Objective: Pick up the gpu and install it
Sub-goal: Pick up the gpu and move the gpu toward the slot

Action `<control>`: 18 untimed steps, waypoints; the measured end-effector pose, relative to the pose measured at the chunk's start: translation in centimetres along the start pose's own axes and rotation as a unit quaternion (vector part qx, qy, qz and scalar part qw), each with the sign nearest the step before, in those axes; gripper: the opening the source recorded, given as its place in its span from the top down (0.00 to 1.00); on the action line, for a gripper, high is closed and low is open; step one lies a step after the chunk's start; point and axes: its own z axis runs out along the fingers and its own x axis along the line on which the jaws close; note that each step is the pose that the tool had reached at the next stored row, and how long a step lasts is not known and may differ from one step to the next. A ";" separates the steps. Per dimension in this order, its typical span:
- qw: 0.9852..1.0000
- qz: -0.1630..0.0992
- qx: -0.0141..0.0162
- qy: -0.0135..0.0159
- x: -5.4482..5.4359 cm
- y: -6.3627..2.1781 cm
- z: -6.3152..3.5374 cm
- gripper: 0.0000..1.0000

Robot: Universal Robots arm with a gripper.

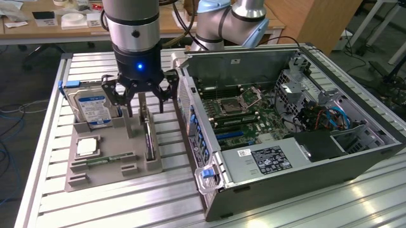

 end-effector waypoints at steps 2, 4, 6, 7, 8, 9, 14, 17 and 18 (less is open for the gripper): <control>1.000 0.000 0.001 0.000 0.0 -0.01 0.17 0.29; 1.000 0.000 0.002 0.000 0.0 -0.01 0.35 0.29; 1.000 0.000 0.002 0.000 0.0 -0.02 0.56 0.29; 1.000 0.000 0.002 0.000 0.0 -0.02 0.69 0.29; 1.000 0.000 0.003 0.000 0.0 -0.03 0.83 0.29; 1.000 0.000 0.003 0.000 0.0 -0.04 1.00 0.29; 1.000 -0.001 0.003 0.002 0.0 -0.13 1.86 0.29; 1.000 -0.001 0.003 0.003 0.0 -0.18 2.41 0.29; 1.000 -0.001 0.003 0.003 0.0 -0.20 2.59 0.29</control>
